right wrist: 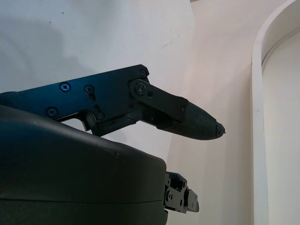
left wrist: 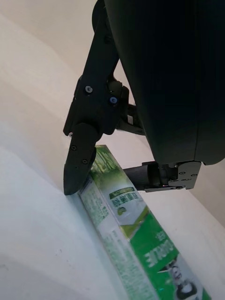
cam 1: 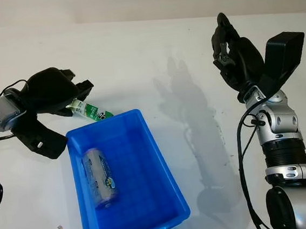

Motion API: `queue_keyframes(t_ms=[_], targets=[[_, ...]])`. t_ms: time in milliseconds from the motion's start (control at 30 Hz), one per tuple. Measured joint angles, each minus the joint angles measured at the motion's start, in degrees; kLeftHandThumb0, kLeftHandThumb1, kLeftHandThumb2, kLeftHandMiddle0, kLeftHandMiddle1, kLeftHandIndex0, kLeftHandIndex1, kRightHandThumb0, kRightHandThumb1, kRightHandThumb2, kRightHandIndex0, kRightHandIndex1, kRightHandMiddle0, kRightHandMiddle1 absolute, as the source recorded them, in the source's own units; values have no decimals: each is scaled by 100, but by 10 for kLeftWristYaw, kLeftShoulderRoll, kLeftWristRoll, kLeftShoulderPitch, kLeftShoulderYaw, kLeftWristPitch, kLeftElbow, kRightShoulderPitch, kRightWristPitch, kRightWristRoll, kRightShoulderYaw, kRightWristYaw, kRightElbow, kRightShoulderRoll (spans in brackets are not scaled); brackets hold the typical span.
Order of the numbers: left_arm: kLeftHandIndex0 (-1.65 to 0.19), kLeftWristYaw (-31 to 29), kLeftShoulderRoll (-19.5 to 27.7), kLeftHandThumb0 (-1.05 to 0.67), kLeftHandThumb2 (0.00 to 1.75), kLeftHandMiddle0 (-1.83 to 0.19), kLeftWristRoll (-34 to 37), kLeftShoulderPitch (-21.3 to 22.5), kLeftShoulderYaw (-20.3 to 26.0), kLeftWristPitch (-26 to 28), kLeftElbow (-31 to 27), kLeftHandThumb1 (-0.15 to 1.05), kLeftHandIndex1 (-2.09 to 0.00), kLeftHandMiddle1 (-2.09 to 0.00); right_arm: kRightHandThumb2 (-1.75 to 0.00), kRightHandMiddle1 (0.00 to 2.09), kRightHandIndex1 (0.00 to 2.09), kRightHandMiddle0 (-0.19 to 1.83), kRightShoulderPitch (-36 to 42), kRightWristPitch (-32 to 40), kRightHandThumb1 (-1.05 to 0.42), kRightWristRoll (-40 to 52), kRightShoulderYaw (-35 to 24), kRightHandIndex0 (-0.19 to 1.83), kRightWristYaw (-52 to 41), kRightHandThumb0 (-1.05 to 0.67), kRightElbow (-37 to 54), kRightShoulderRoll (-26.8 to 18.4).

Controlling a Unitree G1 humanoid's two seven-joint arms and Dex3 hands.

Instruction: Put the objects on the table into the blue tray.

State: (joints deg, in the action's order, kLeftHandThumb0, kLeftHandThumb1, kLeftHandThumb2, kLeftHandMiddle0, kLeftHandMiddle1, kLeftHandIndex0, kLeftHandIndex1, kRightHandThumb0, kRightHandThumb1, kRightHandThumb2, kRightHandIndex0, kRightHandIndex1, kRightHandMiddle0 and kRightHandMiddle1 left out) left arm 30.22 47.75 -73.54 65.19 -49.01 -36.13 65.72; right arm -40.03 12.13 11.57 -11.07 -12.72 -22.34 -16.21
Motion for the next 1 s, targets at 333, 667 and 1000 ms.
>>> queue_keyframes(t_ms=[333,667,1000], targets=[[-41,-8,6,-49,43,-98,11,0,3,30,5,105,-209,-209,-76,0,0,-19,0,0,-105,2,0,-19,-1,-61,-7,0],[-20,-75,11,-48,45,-53,160,28,121,115,36,105,-209,-209,-75,0,0,-19,0,-1,-105,2,0,-19,0,-61,-8,0],[-32,-151,48,-43,42,-72,340,28,285,67,-131,105,-209,-209,-76,0,0,-19,0,0,-105,2,2,-19,0,-61,-7,1]])
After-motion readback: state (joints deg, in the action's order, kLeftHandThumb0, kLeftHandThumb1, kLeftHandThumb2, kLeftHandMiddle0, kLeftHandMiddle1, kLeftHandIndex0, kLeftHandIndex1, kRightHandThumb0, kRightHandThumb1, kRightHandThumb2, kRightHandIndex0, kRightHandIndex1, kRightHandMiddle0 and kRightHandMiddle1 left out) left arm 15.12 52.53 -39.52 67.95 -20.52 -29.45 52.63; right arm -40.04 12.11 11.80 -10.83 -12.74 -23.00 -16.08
